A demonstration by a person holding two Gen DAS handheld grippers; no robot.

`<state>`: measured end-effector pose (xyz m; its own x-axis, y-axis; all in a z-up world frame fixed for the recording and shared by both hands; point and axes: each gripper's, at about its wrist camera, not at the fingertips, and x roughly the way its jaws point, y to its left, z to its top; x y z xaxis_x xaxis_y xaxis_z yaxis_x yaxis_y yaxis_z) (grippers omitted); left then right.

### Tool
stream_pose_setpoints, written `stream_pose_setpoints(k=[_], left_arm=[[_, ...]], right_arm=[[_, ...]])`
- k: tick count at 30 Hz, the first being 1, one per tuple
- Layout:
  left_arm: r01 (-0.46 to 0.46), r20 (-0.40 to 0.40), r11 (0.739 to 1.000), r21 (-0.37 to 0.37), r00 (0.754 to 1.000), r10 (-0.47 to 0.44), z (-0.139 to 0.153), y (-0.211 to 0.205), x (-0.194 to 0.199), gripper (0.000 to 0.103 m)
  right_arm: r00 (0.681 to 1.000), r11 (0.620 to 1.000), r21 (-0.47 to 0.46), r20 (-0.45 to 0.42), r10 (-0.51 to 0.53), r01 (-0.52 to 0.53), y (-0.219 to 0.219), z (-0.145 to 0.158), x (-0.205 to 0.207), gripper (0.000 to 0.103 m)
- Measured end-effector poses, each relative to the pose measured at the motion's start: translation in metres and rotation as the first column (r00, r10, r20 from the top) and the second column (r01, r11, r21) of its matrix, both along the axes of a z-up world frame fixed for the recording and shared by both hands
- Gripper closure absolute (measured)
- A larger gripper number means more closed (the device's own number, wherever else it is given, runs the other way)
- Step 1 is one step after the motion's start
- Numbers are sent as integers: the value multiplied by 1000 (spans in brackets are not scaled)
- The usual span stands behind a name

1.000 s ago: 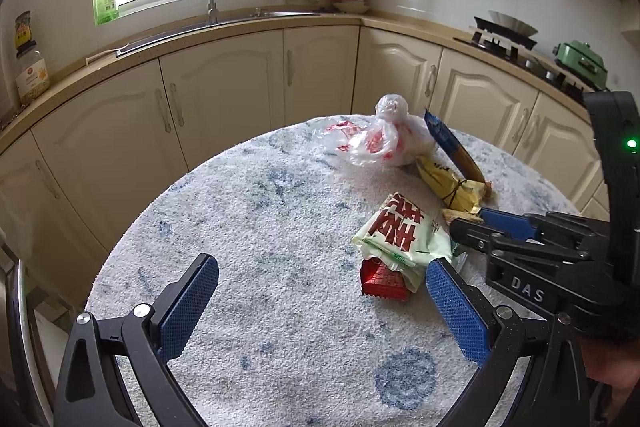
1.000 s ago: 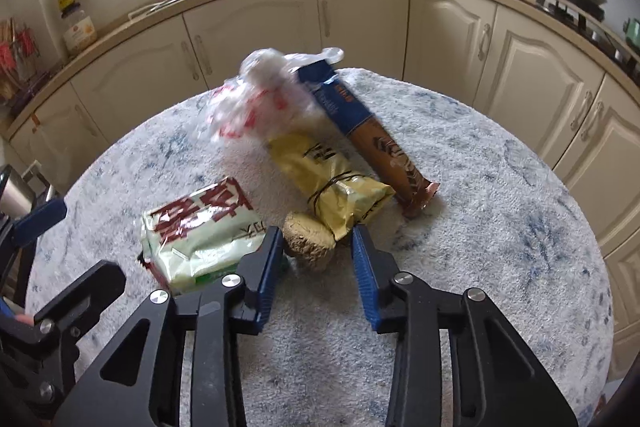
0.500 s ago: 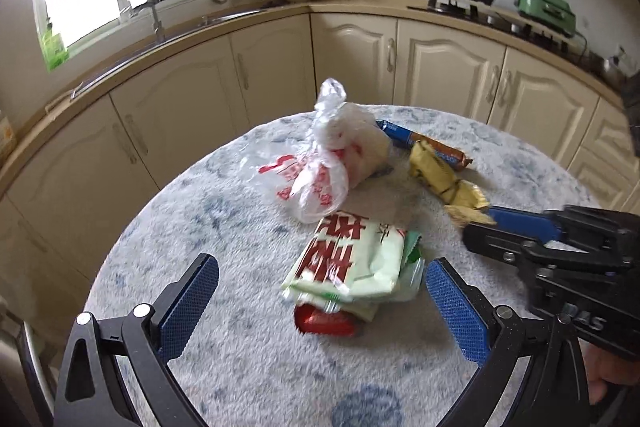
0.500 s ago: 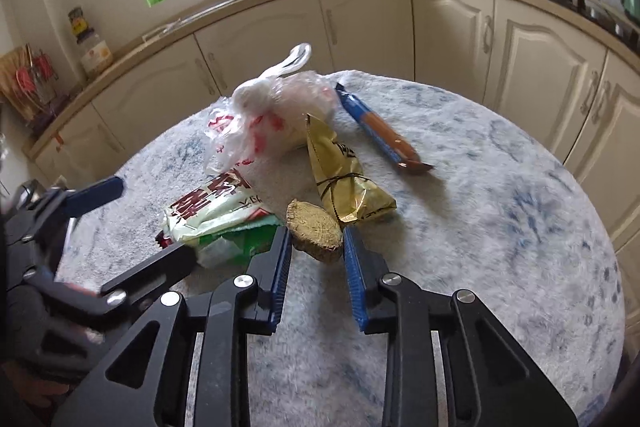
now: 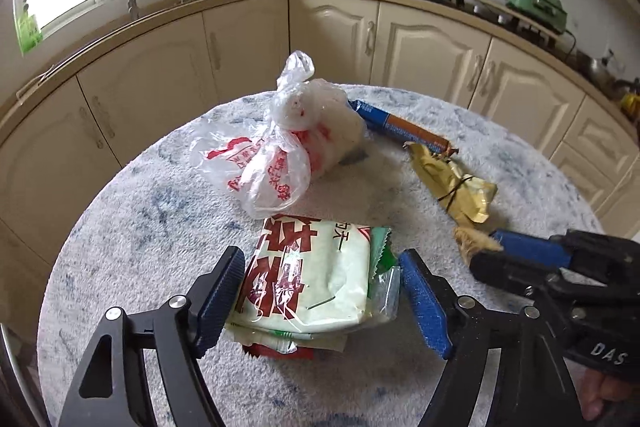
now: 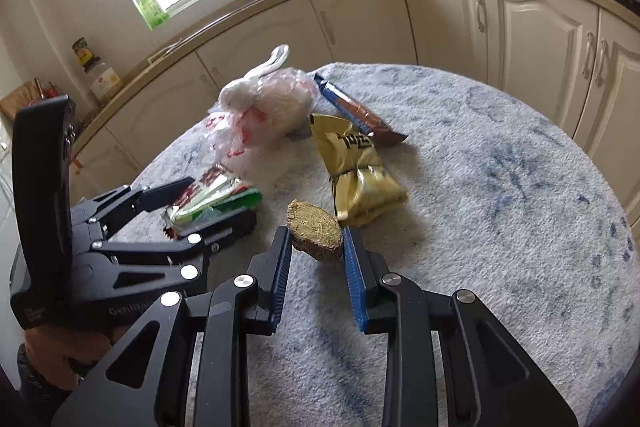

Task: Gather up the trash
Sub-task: 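Grasp the green-and-red snack pack with the left tool while the right tool grasps the brown cookie, then carry both items over the blue bin and open both tools to drop them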

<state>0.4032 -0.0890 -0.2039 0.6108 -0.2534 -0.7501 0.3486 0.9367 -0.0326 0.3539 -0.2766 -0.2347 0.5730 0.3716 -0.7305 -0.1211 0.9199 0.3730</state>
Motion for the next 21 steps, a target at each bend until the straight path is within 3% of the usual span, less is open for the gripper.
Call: stream_pose_setpoints(k=[10,21], left_arm=[[-25,80,996,-88,996,32,13,27,-63,33],[-13,104,988,-153,994,29,33,36,-151,33]], right_arm=[[1000,998,-56,-14,24,-25,8,3,-24,76],[1000,997,-83,18,10,-8,-2,23,-78,76]])
